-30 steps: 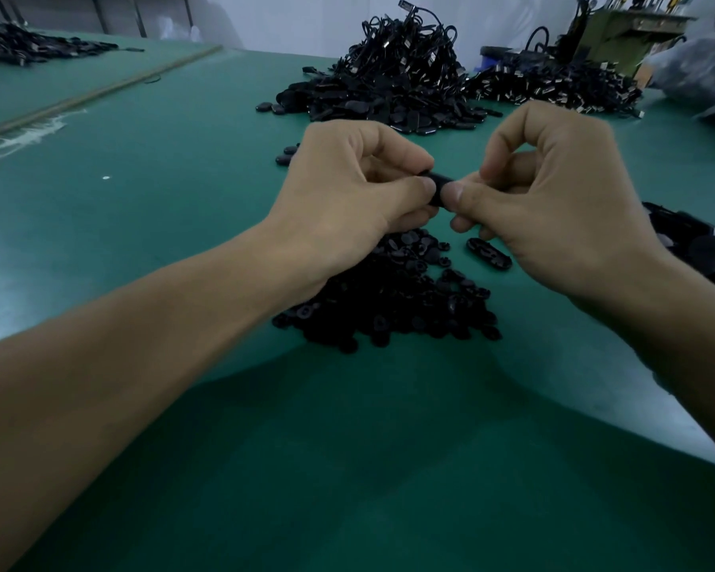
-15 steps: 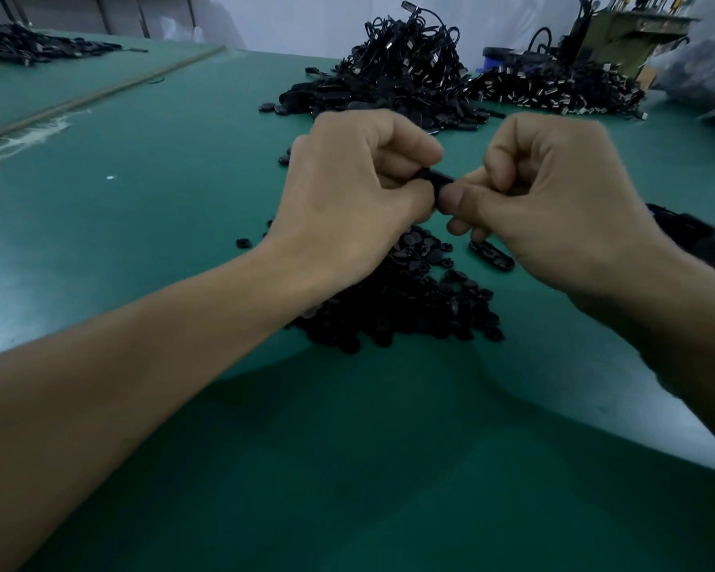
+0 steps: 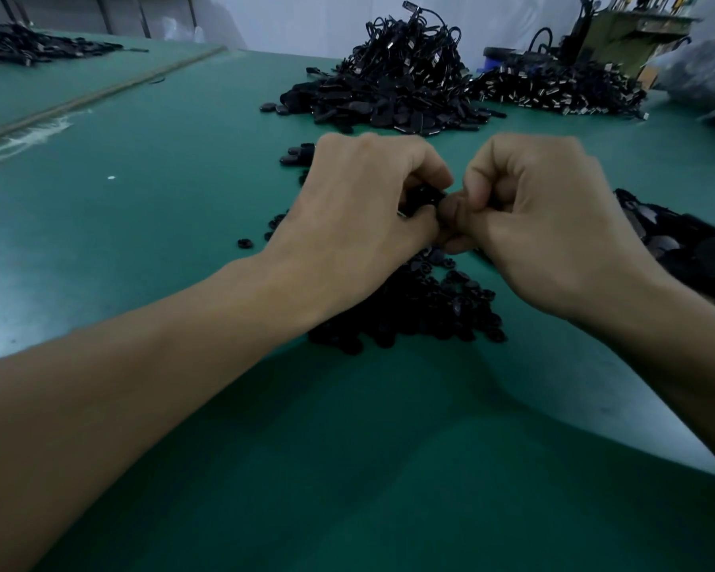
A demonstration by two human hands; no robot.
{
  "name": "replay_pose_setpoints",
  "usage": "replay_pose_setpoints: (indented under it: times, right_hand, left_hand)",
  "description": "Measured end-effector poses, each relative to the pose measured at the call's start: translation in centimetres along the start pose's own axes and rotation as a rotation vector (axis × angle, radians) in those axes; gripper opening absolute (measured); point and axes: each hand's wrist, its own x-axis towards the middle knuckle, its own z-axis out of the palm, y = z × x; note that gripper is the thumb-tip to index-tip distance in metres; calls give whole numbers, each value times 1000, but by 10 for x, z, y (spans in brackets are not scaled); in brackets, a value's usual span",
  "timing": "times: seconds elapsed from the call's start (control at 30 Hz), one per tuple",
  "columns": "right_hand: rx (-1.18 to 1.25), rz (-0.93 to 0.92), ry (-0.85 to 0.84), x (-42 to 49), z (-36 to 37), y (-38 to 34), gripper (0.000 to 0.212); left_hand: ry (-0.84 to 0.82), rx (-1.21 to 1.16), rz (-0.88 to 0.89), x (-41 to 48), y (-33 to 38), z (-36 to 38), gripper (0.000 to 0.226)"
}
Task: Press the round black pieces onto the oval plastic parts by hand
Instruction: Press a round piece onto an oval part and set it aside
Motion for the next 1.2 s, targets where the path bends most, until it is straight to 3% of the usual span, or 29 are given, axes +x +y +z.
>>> replay_pose_setpoints:
  times: [0.4, 0.63, 0.8, 1.0, 1.2]
  right_hand:
    - [51, -23, -106, -4, 2, -2, 28]
    - [-56, -66, -54, -3, 2, 2, 30]
    - [-33, -15, -56, 4, 0, 12, 12]
    - [302, 78, -149, 5, -2, 16, 10]
    - [276, 55, -171, 6, -4, 19, 11]
  left_hand:
    - [-24, 59, 10, 1, -8, -2, 21]
    - [-33, 54, -19, 2, -14, -1, 19]
    - [-50, -190, -134, 3, -16, 0, 19]
    - [-101, -447, -294, 7, -18, -2, 23]
    - [-139, -525, -357, 6, -17, -2, 21]
